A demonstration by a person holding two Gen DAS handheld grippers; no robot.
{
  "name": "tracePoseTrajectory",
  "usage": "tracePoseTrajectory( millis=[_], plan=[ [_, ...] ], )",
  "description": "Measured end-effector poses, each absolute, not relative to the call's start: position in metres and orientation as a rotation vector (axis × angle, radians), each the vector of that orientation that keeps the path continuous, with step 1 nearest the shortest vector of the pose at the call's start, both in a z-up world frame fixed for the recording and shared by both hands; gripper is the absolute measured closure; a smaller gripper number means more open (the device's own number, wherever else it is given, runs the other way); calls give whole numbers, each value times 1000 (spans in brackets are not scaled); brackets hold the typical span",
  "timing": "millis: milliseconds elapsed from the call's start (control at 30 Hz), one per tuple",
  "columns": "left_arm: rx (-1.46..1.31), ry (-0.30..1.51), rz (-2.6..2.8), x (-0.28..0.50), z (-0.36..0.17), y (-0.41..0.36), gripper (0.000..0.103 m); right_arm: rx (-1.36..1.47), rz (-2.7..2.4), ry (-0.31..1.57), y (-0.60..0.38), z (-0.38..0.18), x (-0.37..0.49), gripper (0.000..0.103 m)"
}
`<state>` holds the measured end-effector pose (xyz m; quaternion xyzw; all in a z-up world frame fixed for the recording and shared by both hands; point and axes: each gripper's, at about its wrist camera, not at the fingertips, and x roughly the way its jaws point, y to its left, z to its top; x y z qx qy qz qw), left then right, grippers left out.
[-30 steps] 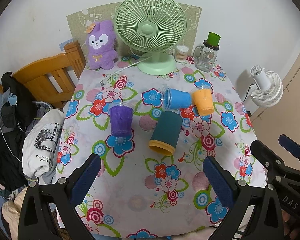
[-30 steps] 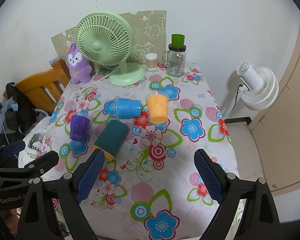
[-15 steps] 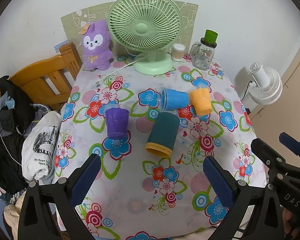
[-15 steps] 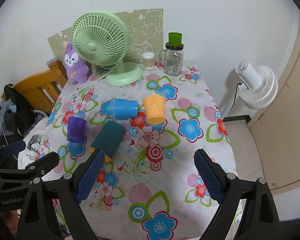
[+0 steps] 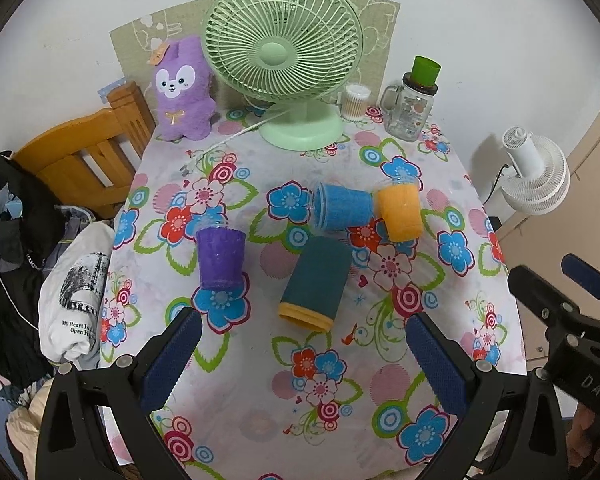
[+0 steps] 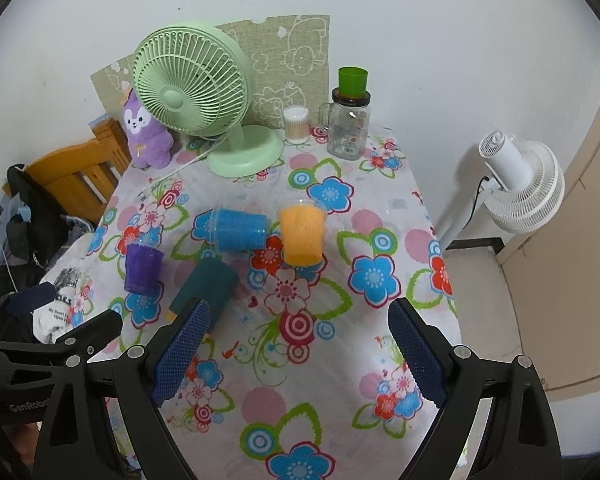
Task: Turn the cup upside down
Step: 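Move the left tool forward toward the upright orange cup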
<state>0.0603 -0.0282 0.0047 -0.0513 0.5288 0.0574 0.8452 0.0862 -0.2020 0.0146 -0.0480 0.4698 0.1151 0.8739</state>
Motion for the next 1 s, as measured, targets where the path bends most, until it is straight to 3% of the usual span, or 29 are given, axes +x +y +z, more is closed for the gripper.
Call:
tracePoseTrajectory(
  millis=[600, 1000],
  plan=[
    [-165, 1172, 131, 132, -36, -71, 0, -60, 294, 1033, -234, -11, 171, 10],
    [-172, 1212, 128, 182, -84, -120, 0, -37, 279, 1104, -264, -62, 225, 10]
  ],
)
